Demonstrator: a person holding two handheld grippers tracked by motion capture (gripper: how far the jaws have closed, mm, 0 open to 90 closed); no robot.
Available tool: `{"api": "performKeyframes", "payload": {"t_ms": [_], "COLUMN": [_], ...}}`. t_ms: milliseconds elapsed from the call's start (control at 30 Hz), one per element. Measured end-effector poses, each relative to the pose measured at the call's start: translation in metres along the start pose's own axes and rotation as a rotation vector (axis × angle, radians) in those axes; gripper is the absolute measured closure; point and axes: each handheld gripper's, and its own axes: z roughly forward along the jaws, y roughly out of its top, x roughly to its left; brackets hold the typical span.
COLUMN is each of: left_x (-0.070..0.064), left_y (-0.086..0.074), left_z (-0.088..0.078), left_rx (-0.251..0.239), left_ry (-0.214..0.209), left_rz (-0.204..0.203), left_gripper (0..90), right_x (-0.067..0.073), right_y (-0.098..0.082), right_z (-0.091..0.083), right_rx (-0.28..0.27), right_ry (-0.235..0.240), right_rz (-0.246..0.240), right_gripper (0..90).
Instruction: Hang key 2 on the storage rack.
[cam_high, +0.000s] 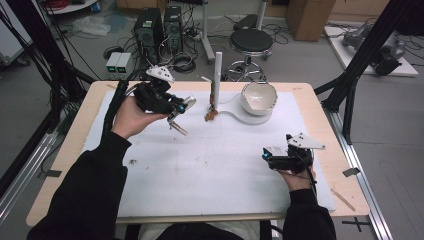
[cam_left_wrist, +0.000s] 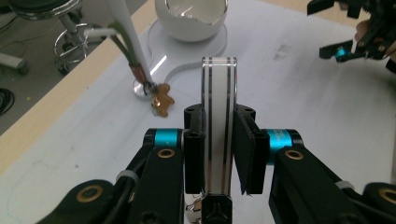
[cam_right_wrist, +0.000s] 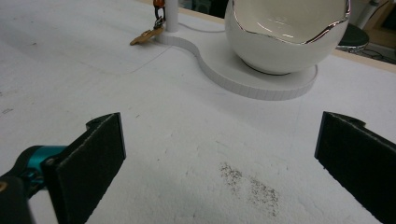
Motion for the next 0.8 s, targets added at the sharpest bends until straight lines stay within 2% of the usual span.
{"api": "performKeyframes", "payload": {"t_ms": [367,533,667,800], "left_x": [0.019,0.027,0.035,0.039], "left_y": [0.032,0.044,0.052,0.060], "left_z": [0.011,0.018,0.026,0.034], "left_rx": [-0.048,-0.054,-0.060,-0.064], "left_ry": [0.016,0.022,0.026,0.021], "left_rz": [-0.035,-0.046,-0.078,-0.083], "left_gripper": [74.8,74.8,74.8,74.8], "right_x": [0.000,0.000,0.000,0.000], "right_y": [0.000,0.000,0.000,0.000], "right_z": [0.000,0.000,0.000,0.001], "right_rx": [-0.001,-0.004,-0.002,-0.002], "right_ry": [0.003,0.002,0.005,0.004], "right_rz": [-0.002,-0.001,0.000,-0.010], "right_gripper": [0.8,0.8,0.8,0.8]}}
